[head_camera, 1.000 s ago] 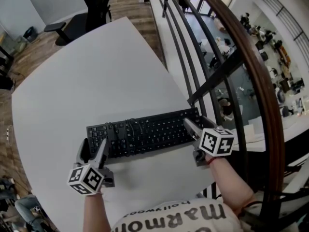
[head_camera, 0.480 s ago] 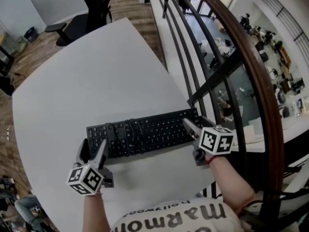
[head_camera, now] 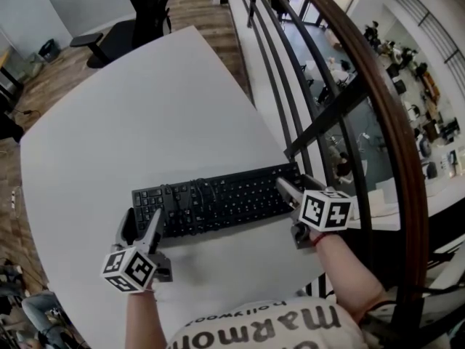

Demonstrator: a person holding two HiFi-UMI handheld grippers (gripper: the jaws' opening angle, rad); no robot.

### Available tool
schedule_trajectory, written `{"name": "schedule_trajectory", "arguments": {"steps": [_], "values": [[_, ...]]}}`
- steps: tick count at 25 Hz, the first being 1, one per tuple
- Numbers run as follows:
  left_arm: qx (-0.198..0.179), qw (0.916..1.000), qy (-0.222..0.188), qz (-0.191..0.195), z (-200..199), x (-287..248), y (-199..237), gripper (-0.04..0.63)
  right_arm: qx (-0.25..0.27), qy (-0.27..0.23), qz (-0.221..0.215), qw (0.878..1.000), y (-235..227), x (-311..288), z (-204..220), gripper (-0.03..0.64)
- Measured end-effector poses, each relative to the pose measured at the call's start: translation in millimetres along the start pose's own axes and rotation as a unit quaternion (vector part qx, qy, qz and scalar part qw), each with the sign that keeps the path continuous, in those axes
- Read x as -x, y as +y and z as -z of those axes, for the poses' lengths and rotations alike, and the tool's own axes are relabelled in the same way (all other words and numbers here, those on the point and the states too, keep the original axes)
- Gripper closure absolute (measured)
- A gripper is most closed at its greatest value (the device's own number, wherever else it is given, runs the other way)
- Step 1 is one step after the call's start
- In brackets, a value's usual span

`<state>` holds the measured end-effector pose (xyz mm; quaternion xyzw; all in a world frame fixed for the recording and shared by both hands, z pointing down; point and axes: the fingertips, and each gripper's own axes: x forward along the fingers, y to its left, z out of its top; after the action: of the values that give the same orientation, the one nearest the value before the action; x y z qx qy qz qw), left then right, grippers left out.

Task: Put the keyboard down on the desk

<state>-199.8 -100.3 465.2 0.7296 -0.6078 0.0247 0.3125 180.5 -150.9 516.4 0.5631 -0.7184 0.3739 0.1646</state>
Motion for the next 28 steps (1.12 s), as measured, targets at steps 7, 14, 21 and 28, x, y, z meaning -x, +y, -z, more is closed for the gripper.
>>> {"name": "schedule_trajectory", "arguments": {"steps": [7, 14, 21, 28], "values": [[0.008, 0.9999, -0.004, 0.005, 0.5, -0.3, 1.7, 0.201, 0.001, 0.002, 0.003, 1.0, -0.5, -1.4, 0.8, 0.265], [0.009, 0.9999, -0.004, 0.01, -0.4, 0.4, 1.1, 0.204, -0.006, 0.012, -0.002, 1.0, -1.2, -2.0, 1.7, 0.265], [0.009, 0.9999, 0.006, 0.013, 3.5, 0.3, 1.5, 0.204, -0.015, 0.032, -0.012, 0.999, -1.8, -4.4, 2.2, 0.265], [0.012, 0.9998, 0.013, 0.013, 4.0, 0.2, 1.3, 0.204, -0.001, 0.049, -0.017, 0.999, 0.1, -6.2, 3.3, 0.265]]}}
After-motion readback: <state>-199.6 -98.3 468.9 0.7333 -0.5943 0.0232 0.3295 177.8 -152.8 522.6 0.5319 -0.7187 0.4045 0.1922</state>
